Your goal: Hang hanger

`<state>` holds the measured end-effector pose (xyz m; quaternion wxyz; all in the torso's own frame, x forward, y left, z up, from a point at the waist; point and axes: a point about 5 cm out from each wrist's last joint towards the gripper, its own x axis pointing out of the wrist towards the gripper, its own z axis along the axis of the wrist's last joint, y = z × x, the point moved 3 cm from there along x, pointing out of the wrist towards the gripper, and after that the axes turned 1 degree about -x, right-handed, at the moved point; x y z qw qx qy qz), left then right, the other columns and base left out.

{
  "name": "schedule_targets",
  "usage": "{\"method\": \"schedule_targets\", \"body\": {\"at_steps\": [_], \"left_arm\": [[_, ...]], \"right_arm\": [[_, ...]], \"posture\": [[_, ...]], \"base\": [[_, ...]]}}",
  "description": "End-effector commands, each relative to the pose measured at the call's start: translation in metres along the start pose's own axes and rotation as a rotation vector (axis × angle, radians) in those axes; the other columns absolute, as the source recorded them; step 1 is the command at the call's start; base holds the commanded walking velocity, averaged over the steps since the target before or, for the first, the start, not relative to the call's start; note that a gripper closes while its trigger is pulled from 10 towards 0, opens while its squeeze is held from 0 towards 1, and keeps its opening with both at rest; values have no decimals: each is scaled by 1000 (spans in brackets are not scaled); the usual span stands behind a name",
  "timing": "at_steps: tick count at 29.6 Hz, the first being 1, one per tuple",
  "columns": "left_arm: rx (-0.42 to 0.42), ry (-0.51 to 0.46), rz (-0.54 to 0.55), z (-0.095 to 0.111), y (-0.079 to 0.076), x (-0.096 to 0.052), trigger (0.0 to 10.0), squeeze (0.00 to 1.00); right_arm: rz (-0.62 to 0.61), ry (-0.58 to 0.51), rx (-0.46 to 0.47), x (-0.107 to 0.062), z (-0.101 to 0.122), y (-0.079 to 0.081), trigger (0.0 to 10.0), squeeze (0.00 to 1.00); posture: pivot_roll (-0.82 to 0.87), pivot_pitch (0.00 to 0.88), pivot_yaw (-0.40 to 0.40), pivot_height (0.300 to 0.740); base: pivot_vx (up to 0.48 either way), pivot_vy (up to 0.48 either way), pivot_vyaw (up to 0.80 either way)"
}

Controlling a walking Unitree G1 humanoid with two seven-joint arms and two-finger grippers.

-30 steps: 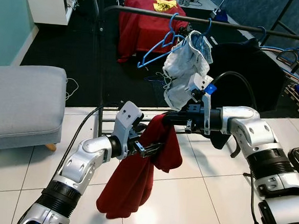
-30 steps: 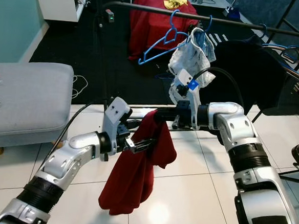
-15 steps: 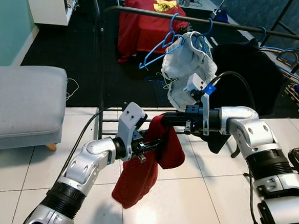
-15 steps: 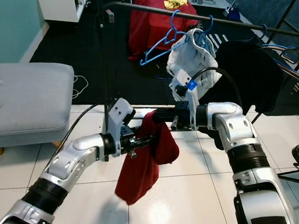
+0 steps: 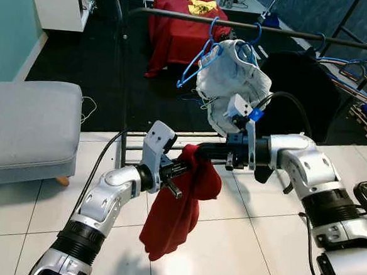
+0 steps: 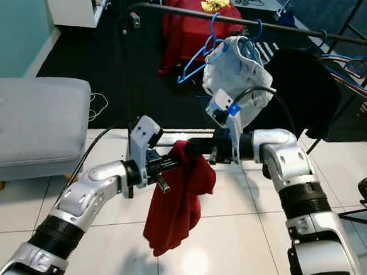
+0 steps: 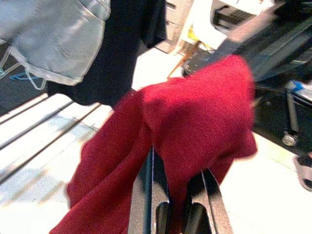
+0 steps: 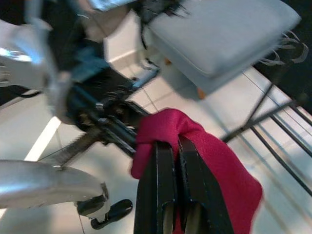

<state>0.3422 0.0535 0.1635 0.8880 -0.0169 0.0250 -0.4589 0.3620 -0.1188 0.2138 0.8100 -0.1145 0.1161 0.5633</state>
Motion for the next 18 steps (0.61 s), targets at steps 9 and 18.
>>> {"method": "schedule_targets", "body": {"at_steps": [9, 18], "left_arm": [[50, 157, -34, -12, 6, -12, 0, 0], [0, 232, 2, -17, 15, -19, 0, 0]], "right_arm": [[-692, 106, -8, -36, -45, -65, 10000, 0], [-850, -11, 195, -56, -95, -45, 10000, 0]], "posture": [[-110, 92, -87, 740], [-110, 105, -78, 740]], "base": [[0, 0, 0], [0, 0, 0]]}}
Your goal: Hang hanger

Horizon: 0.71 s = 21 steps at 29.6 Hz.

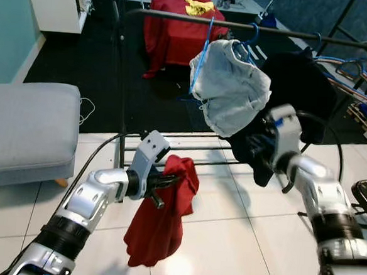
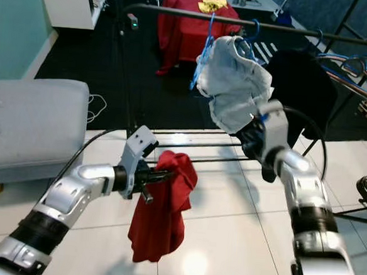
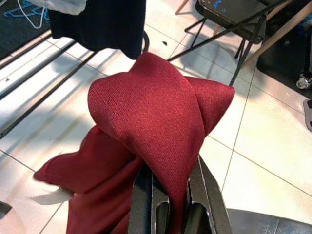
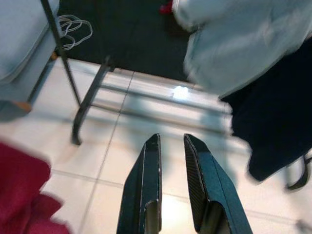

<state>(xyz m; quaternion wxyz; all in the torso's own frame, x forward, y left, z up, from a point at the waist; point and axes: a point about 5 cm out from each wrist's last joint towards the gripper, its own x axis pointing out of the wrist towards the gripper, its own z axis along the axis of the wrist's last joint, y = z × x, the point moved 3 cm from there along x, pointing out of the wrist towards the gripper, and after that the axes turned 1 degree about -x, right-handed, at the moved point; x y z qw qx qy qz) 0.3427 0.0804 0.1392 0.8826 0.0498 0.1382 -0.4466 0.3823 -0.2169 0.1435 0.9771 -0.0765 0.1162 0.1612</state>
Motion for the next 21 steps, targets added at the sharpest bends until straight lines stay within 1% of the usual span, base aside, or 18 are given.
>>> {"method": "schedule_targets", "body": {"at_steps": [1, 2, 3, 4, 5, 6, 7, 8, 9, 11, 12, 13, 15, 16, 17, 20, 21], "left_arm": [[-11, -31, -24, 7, -3, 0, 0, 0], [-18, -52, -41, 11, -5, 0, 0, 0], [-18, -52, -41, 11, -5, 0, 0, 0], [-110, -198, -113, 36, -12, -3, 0, 0], [-146, -246, -133, 45, -13, -4, 0, 0], [-166, -273, -144, 50, -14, -5, 0, 0], [-172, -280, -146, 51, -14, -5, 0, 0], [-180, -300, -146, 55, -13, -6, 0, 0], [-180, -300, -146, 55, -13, -6, 0, 0], [-205, -336, -154, 62, -11, -8, 0, 0], [-205, -336, -154, 62, -11, -8, 0, 0], [-221, -355, -163, 66, -10, -10, 0, 0], [-238, -370, -183, 69, -10, -12, 0, 0], [-238, -370, -183, 69, -10, -12, 0, 0], [-232, -365, -195, 70, -11, -12, 0, 0], [-218, -354, -211, 71, -12, -11, 0, 0], [-218, -354, -211, 71, -12, -11, 0, 0]], "right_arm": [[10, -20, 5, -2, 1, 4, 10000, 0], [17, -24, 2, -3, -3, 7, 10000, 0], [17, -24, 2, -3, -3, 7, 10000, 0], [146, -76, 99, -7, -14, 33, 10000, 0], [192, -103, 146, -9, -16, 43, 10000, 0], [219, -119, 174, -10, -17, 48, 10000, 0], [226, -125, 183, -10, -18, 50, 10000, 0], [221, -154, 200, -11, -17, 52, 10000, 0], [221, -154, 200, -11, -17, 52, 10000, 0], [180, -214, 245, -12, -14, 52, 10000, 0], [180, -214, 245, -12, -14, 52, 10000, 0], [143, -225, 253, -10, -16, 51, 10000, 0], [100, -195, 237, -7, -26, 53, 10000, 0], [100, -195, 237, -7, -26, 53, 10000, 0], [93, -190, 239, -5, -29, 56, 10000, 0], [104, -216, 262, -1, -25, 65, 10000, 0], [104, -216, 262, -1, -25, 65, 10000, 0]], "posture": [[-110, 105, -78, 740], [-110, 105, -78, 740], [-110, 105, -78, 740], [-108, 117, -81, 740], [-108, 118, -81, 740], [-108, 118, -81, 740], [-108, 118, -81, 740], [-105, 122, -83, 740], [-105, 122, -83, 740], [-107, 124, -72, 740], [-107, 124, -72, 740], [-107, 121, -65, 740], [-107, 121, -63, 740], [-107, 121, -63, 740], [-95, 119, -64, 740], [-83, 109, -63, 740], [-83, 109, -63, 740]], "base": [[0, 0, 0], [0, 0, 0], [0, 0, 0], [0, 0, 0], [0, 0, 0], [0, 0, 0], [0, 0, 0], [0, 0, 0], [0, 0, 0], [0, 0, 0], [0, 0, 0], [0, 0, 0], [0, 0, 0], [0, 0, 0], [0, 0, 0], [0, 0, 0], [0, 0, 0]]}}
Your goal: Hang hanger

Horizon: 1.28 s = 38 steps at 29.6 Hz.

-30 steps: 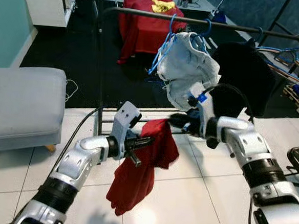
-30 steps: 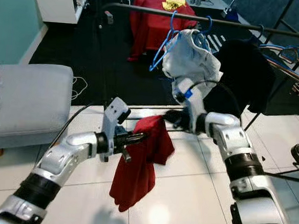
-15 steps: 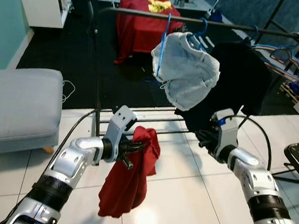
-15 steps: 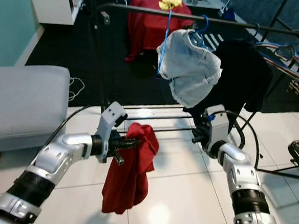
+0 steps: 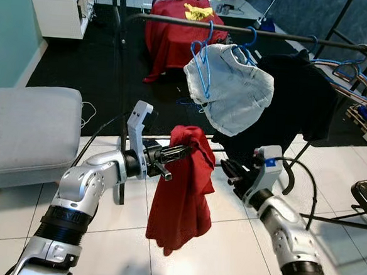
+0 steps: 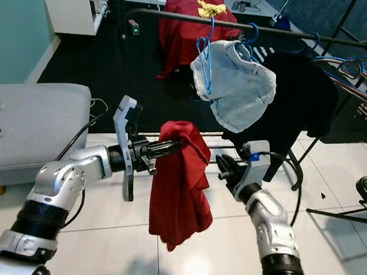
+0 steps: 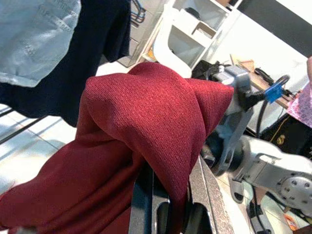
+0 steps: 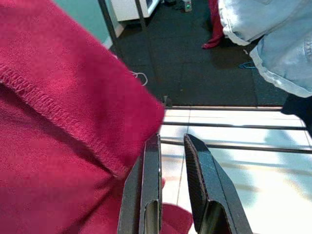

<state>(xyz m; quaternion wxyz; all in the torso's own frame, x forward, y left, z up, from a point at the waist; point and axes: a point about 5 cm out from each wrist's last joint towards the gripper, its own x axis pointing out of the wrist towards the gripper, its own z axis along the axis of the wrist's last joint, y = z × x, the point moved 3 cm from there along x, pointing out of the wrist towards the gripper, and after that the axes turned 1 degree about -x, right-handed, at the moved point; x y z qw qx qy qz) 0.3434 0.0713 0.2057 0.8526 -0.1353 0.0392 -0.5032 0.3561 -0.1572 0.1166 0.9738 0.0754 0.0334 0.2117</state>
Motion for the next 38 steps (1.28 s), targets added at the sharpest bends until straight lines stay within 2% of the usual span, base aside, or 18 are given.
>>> {"method": "schedule_targets", "body": {"at_steps": [1, 6, 9, 11, 12, 13, 14, 21, 25, 26, 27, 28, 29, 30, 31, 36, 37, 38], "left_arm": [[0, -7, -46, 3, -6, 4, 0, 0], [-16, -10, -53, 3, -9, 7, 0, 0], [-17, -10, -54, 3, -9, 8, 0, 0], [-19, -13, -58, 4, -10, 8, 0, 0], [-20, -15, -61, 5, -10, 8, 0, 0], [-20, -15, -61, 5, -10, 8, 0, 0], [-21, -17, -63, 5, -11, 9, 0, 0], [-45, -50, -88, 8, -16, 8, 0, 0], [-45, -50, -88, 8, -16, 8, 0, 0], [-60, -66, -91, 9, -16, 8, 0, 0], [-60, -66, -91, 9, -16, 8, 0, 0], [-70, -80, -90, 12, -15, 7, 0, 0], [-70, -80, -90, 12, -15, 7, 0, 0], [-75, -93, -93, 15, -15, 7, 0, 0], [-76, -99, -95, 17, -15, 8, 0, 0], [-76, -102, -98, 18, -15, 8, 0, 0], [-75, -101, -101, 19, -15, 9, 0, 0], [-75, -101, -101, 19, -15, 9, 0, 0]], "right_arm": [[-4, -12, 12, 1, -2, 2, 10000, 0], [91, -4, 111, 7, -2, 18, 10000, 0], [101, -10, 129, 9, -1, 20, 10000, 0], [112, -33, 169, 11, 3, 23, 10000, 0], [113, -71, 229, 15, 10, 23, 10000, 0], [113, -71, 229, 15, 10, 23, 10000, 0], [114, -97, 272, 17, 15, 23, 10000, 1000], [83, -130, 382, 16, 15, 19, 10000, 1000], [83, -130, 382, 16, 15, 19, 10000, 1000], [105, -132, 443, 14, 13, 22, 10000, 1000], [105, -132, 443, 14, 13, 22, 10000, 1000], [113, -133, 522, 12, 9, 24, 10000, 753], [113, -133, 522, 12, 9, 24, 10000, 753], [125, -125, 601, 11, 4, 25, 10000, 0], [132, -119, 650, 10, 1, 26, 10000, 0], [135, -109, 677, 9, -1, 26, 10000, 0], [194, -57, 684, 9, -4, 36, 10000, 0], [194, -57, 684, 9, -4, 36, 10000, 0]], "posture": [[-81, 102, -60, 740], [-76, 88, -62, 740], [-76, 83, -61, 740], [-76, 83, -58, 740], [-78, 82, -55, 740], [-78, 82, -55, 740], [-78, 82, -55, 740], [-81, 82, -71, 740], [-81, 82, -71, 740], [-79, 82, -71, 740], [-79, 82, -71, 740], [-73, 79, -68, 740], [-73, 79, -68, 740], [-73, 78, -66, 740], [-74, 78, -65, 740], [-75, 78, -64, 740], [-81, 80, -62, 740], [-81, 80, -62, 740]], "base": [[0, 0, 0], [0, 0, 0], [0, 0, 0], [0, 0, 0], [0, 0, 0], [0, 0, 0], [0, 0, 0], [0, 0, 0], [0, 0, 0], [0, 0, 0], [0, 0, 0], [0, 0, 0], [0, 0, 0], [0, 0, 0], [0, 0, 0], [0, 0, 0], [0, 0, 0], [0, 0, 0]]}}
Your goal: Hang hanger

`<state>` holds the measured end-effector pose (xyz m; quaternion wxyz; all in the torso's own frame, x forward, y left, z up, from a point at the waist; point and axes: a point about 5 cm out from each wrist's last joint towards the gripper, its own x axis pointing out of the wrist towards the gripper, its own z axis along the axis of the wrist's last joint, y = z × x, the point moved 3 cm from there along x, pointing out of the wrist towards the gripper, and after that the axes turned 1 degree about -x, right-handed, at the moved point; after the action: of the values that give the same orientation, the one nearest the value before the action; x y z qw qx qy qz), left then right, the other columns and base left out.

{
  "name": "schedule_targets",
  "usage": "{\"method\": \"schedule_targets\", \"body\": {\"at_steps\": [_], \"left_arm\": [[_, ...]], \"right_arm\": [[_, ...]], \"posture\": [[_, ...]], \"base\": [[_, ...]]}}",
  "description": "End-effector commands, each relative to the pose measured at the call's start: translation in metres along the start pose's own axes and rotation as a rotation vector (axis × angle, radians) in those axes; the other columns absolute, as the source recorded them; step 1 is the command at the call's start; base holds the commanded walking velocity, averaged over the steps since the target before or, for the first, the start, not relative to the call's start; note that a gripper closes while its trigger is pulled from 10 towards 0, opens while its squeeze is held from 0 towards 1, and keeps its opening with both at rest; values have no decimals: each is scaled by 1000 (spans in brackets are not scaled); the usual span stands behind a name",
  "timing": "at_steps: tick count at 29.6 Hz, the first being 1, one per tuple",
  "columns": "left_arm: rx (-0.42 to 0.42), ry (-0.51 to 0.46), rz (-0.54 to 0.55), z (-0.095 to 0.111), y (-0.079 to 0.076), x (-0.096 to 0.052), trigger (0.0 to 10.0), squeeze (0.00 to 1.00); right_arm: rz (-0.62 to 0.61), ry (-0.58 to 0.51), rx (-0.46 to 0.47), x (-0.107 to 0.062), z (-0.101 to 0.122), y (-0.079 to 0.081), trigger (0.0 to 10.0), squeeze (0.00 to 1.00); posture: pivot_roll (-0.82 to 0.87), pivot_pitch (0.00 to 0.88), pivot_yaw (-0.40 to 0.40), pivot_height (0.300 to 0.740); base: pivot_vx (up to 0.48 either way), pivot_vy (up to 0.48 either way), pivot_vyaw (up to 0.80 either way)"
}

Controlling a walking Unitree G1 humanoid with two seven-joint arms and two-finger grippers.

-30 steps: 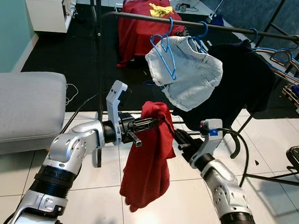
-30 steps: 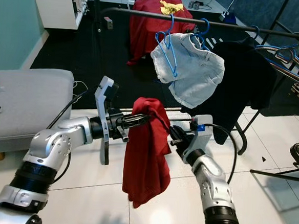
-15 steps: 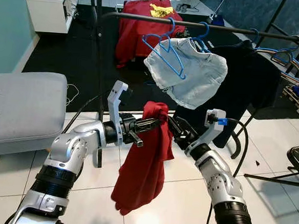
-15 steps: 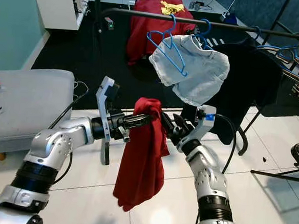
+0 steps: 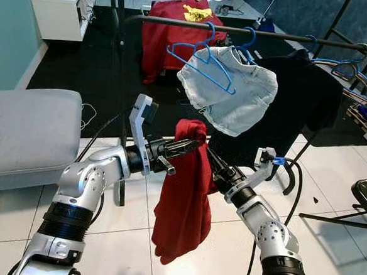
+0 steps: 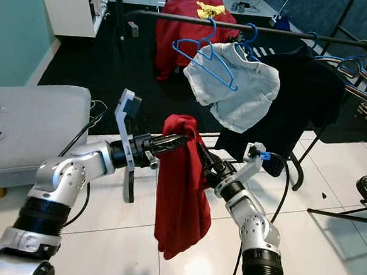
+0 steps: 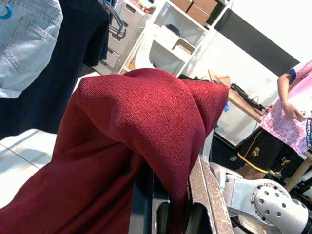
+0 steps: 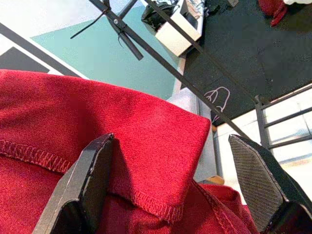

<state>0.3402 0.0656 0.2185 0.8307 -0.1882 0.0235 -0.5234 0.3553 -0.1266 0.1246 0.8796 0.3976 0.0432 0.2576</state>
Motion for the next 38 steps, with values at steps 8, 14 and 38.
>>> {"method": "schedule_targets", "body": {"at_steps": [8, 14, 38], "left_arm": [[-2, -24, -38, 5, -8, 7, 0, 0], [-1, -14, -26, 3, -7, 5, 0, 0], [205, 152, 252, -14, 40, -9, 0, 0]], "right_arm": [[106, 141, 124, 1, -14, 16, 4235, 0], [142, 166, 135, 2, -13, 24, 0, 0], [139, -169, -239, 2, 138, 52, 0, 0]], "posture": [[-79, 88, -68, 740], [-77, 93, -66, 740], [-101, 52, -26, 740]], "base": [[0, 0, 0], [0, 0, 0], [0, 0, 0]]}}
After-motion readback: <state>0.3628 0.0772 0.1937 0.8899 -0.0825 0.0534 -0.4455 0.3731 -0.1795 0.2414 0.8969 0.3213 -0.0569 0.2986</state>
